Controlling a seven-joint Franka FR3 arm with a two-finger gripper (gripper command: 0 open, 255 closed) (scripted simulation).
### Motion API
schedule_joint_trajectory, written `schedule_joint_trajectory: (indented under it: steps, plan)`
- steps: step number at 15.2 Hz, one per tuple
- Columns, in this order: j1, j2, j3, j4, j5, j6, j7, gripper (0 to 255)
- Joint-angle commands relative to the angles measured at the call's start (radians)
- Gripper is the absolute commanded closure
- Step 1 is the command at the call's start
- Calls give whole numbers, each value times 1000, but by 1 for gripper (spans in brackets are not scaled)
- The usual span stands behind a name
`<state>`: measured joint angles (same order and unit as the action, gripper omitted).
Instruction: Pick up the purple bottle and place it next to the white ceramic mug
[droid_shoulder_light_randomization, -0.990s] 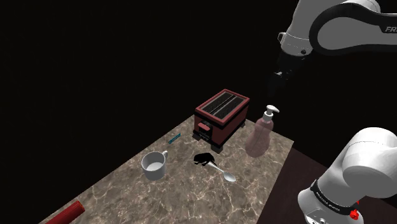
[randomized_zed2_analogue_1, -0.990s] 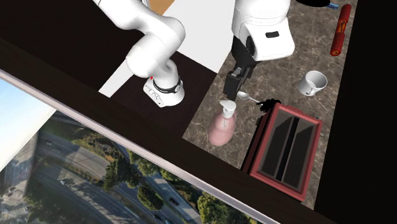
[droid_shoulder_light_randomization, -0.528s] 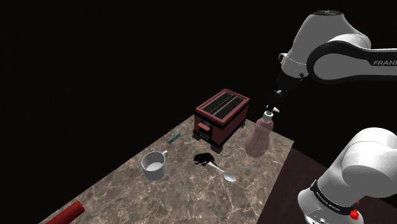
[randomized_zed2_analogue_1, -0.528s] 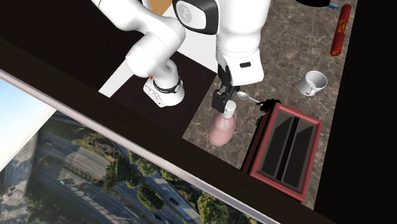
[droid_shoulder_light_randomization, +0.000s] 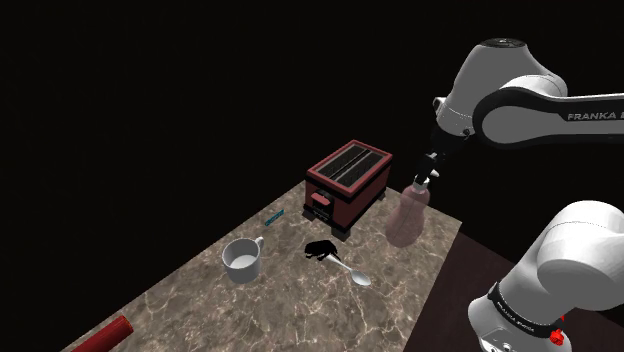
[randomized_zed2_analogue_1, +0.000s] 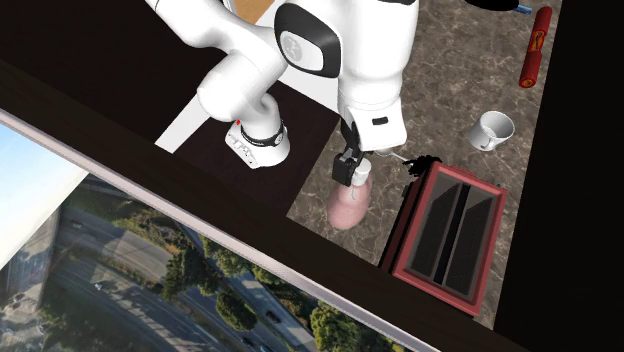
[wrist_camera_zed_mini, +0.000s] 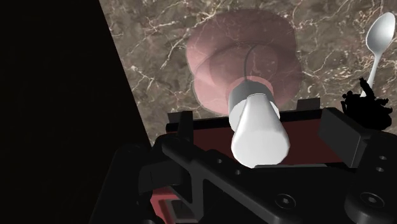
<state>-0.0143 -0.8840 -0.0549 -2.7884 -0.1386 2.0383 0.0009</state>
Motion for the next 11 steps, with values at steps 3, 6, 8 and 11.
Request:
schedule_joint_trajectory:
  steps: [3, 6, 8, 11]
  plan:
    - [0, 0, 0, -1, 0, 2, 0, 0]
    - [0, 0, 0, -1, 0, 2, 0, 255]
    - [0, 0, 0, -1, 0, 2, 0, 255]
    - [0, 0, 0, -1, 0, 2, 0, 255]
